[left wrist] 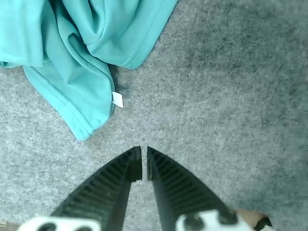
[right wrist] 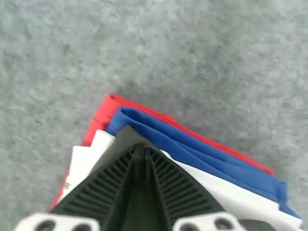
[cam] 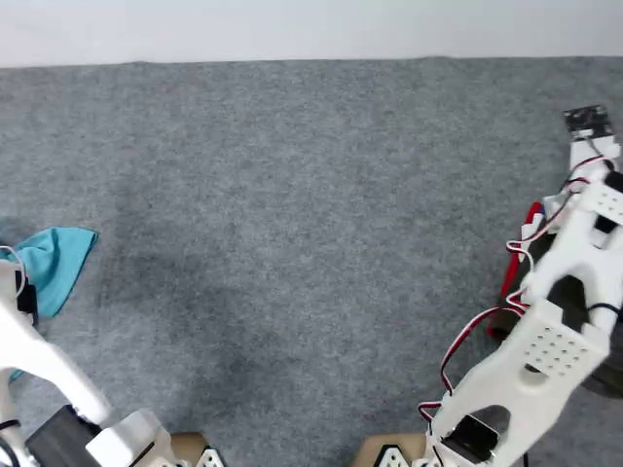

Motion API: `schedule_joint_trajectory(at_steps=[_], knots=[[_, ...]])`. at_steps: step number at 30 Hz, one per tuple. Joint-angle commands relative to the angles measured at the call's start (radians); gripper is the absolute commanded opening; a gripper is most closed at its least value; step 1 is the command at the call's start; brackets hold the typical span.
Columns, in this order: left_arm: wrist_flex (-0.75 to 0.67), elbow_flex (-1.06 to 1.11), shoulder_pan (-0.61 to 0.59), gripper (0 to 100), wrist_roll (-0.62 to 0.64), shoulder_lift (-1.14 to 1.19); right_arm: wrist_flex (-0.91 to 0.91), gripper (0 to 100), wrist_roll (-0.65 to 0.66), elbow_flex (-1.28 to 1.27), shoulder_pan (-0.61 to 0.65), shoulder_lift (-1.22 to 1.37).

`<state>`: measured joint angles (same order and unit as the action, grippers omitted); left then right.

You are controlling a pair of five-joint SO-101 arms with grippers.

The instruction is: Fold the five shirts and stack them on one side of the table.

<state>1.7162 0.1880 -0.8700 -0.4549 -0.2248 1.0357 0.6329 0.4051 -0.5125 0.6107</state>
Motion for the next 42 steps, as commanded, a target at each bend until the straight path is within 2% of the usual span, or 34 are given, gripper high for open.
schedule_joint_trajectory(at_steps=[1, 7, 17, 23, 33, 42], knots=[[0.003, -0.004, 0.008, 3, 0.009, -0.032, -0.001, 1.0, -0.04, 0.072, 0.064, -0.03], [0.005, -0.004, 0.008, 3, 0.009, -0.032, 0.061, 1.1, -0.061, 0.11, 0.07, -0.17], [0.006, -0.004, 0.008, 3, 0.009, -0.032, 0.323, 1.2, -0.051, 0.114, -0.018, -0.355], [0.006, -0.004, 0.008, 3, 0.009, -0.034, 0.338, 1.2, -0.051, 0.112, -0.133, -0.298], [0.008, -0.004, 0.008, 3, 0.009, -0.037, 0.619, 1.0, -0.049, 0.115, -0.378, -0.282], [0.008, -0.002, 0.008, 3, 0.009, -0.037, 0.653, 1.0, -0.037, -0.037, -0.456, -0.277]])
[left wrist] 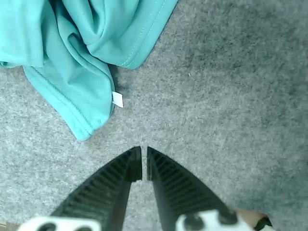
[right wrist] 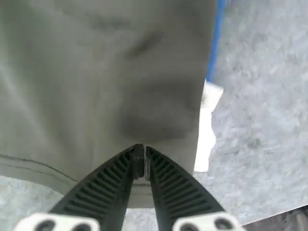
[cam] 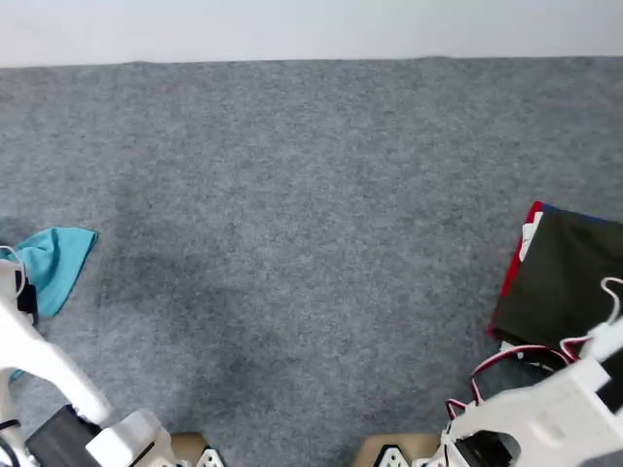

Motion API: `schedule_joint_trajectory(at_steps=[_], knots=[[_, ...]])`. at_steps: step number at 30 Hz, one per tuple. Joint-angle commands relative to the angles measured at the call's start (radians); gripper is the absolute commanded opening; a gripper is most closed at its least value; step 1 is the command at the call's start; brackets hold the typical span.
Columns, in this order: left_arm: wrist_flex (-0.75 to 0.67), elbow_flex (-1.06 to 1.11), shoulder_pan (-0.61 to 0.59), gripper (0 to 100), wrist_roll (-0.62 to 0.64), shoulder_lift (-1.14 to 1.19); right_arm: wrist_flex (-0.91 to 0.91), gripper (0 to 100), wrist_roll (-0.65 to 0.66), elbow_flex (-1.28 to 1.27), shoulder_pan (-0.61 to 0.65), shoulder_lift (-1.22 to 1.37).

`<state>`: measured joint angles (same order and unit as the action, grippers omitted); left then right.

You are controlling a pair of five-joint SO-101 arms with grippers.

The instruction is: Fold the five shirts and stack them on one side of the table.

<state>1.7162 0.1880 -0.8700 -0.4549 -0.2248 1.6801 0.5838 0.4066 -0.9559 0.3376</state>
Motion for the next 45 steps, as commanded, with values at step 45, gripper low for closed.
schedule_joint_trajectory(at_steps=[45], knots=[[-0.73, 0.495, -0.199, 22, -0.433, -0.028, 0.111, 1.1, 0.069, -0.473, 0.188, -0.783]])
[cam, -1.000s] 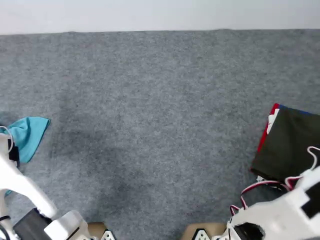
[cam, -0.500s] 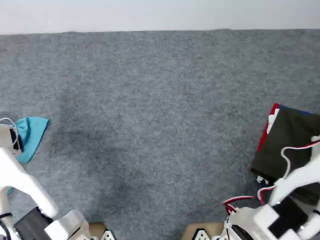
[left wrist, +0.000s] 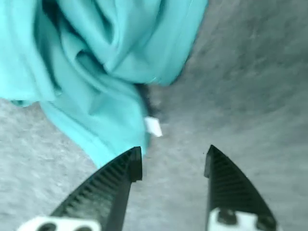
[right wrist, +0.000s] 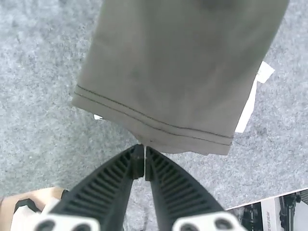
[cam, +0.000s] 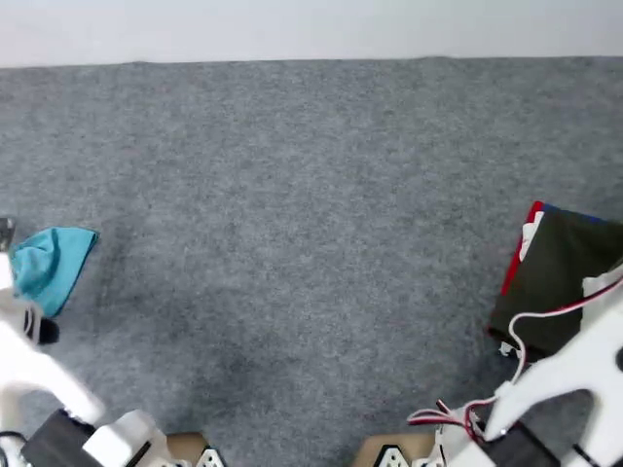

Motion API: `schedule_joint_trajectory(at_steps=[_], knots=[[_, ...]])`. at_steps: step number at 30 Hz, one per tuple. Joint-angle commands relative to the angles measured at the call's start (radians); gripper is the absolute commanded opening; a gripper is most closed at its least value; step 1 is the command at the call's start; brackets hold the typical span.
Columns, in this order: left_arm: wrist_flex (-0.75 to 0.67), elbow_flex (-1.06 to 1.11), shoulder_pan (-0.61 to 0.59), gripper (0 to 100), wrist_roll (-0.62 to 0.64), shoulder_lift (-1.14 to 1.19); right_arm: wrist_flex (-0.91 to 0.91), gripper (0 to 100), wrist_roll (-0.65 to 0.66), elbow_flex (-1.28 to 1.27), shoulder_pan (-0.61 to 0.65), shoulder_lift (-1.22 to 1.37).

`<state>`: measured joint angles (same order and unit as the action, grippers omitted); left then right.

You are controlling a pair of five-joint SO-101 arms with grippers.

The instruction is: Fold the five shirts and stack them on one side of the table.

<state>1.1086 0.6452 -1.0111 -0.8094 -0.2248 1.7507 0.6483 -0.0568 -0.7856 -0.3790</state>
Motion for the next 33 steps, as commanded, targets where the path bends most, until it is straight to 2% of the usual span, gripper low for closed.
schedule_joint_trajectory(at_steps=[1, 6, 11, 15, 22, 26, 29, 33], knots=[[-0.169, 0.061, -0.075, 22, -0.101, -0.028, 0.041, 1.1, 0.005, -0.023, 0.018, -0.081], [-0.331, 0.159, -0.129, 22, -0.219, -0.028, 0.041, 1.1, 0.005, -0.097, 0.018, -0.143], [-0.473, 0.225, -0.143, 22, -0.255, 0.002, 0.041, 1.1, 0.005, -0.173, 0.018, -0.205], [-0.546, 0.205, -0.147, 22, -0.262, 0.149, 0.041, 1.1, 0.005, -0.207, 0.018, -0.245], [-0.551, 0.079, -0.169, 20, -0.259, 0.37, 0.041, 1.1, 0.006, -0.212, 0.016, -0.311], [-0.551, 0.039, -0.163, 9, -0.259, 0.448, 0.041, 1.1, 0.006, -0.212, 0.016, -0.335], [-0.549, 0.024, -0.161, 0, -0.261, 0.448, 0.041, 1.1, 0.006, -0.212, 0.016, -0.352], [-0.525, 0.028, -0.169, 0, -0.258, 0.336, 0.041, 1.1, 0.006, -0.212, 0.016, -0.372]])
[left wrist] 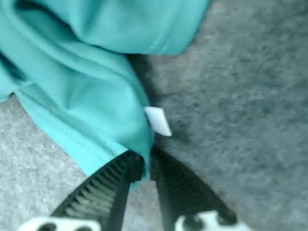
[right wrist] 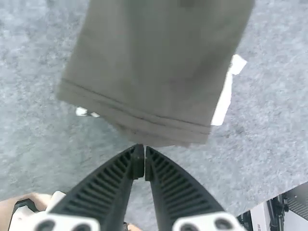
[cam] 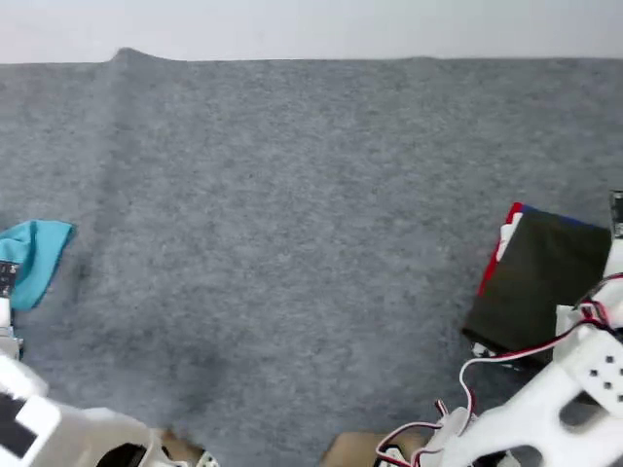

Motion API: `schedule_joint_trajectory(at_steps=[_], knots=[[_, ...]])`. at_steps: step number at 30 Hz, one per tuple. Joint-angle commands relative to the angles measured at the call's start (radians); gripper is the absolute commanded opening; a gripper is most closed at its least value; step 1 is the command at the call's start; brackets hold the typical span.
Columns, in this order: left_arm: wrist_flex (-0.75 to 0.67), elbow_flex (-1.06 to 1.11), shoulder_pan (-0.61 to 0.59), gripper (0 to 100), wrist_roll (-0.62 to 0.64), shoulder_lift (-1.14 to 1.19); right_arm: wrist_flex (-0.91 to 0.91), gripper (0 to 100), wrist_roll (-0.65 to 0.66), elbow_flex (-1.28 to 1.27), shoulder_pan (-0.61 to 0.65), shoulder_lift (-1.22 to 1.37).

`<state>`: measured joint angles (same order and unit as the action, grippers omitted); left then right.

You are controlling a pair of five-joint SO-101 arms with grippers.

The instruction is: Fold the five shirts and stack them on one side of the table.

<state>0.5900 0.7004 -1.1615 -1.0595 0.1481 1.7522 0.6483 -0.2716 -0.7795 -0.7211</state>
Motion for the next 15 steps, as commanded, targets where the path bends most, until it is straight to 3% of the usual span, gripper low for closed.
schedule_joint_trajectory(at_steps=[1, 12, 15], knots=[[0.026, -0.03, -0.015, 0, -0.008, -0.08, 0.039, 1.1, 0.006, 0.003, 0.01, -0.033], [0.423, -0.028, 0.144, 0, -0.003, -0.683, 0.039, 1.0, 0.008, 0.003, 0.01, -0.064], [0.508, -0.028, 0.229, 0, 0.072, -0.839, 0.039, 1.0, 0.008, 0.003, 0.012, -0.064]])
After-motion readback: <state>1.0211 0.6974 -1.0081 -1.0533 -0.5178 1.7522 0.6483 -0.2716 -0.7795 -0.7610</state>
